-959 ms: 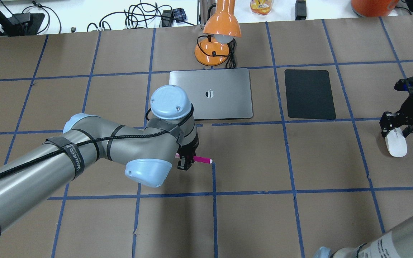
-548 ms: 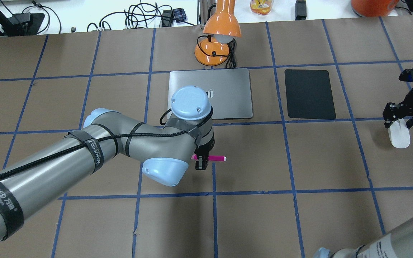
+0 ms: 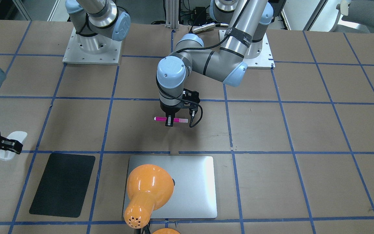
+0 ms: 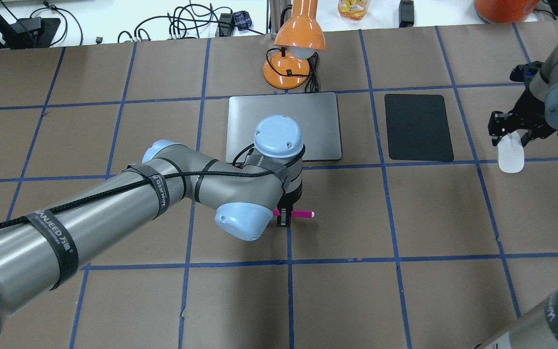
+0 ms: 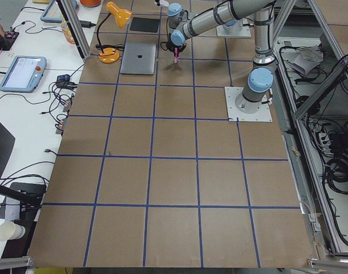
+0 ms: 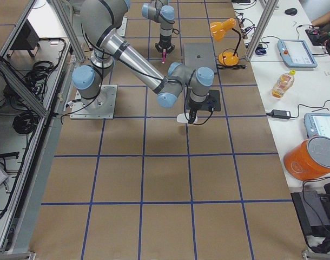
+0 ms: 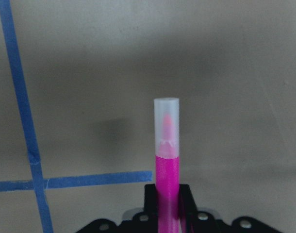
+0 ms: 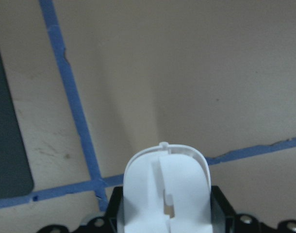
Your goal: Place pen and mouse around notebook
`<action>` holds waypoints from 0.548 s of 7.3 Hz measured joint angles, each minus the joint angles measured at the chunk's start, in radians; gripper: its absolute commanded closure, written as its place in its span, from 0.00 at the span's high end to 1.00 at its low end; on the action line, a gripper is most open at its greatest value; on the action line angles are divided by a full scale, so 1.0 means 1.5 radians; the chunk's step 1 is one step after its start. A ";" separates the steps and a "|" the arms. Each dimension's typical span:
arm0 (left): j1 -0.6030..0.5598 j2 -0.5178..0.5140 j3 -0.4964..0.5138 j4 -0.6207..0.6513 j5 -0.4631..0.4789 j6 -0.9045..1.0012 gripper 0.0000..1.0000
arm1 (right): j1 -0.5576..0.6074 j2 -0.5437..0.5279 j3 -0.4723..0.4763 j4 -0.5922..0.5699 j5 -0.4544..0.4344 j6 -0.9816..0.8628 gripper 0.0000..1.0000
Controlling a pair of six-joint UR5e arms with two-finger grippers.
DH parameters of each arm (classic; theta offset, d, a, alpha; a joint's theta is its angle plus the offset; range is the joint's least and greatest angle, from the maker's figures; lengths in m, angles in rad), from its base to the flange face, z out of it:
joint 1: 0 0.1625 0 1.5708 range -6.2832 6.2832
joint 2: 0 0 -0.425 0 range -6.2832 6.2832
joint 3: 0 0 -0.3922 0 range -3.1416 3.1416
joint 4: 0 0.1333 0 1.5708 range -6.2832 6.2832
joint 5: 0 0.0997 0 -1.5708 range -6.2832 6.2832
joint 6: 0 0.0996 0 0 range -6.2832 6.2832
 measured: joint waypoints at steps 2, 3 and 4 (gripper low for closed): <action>0.003 -0.009 0.009 0.003 0.002 0.044 1.00 | 0.061 0.020 -0.028 0.000 0.020 0.083 0.46; 0.009 -0.002 0.019 0.002 0.002 0.074 1.00 | 0.083 0.040 -0.046 -0.001 0.039 0.117 0.46; 0.017 0.010 0.034 -0.012 0.000 0.147 1.00 | 0.103 0.059 -0.066 -0.001 0.050 0.143 0.48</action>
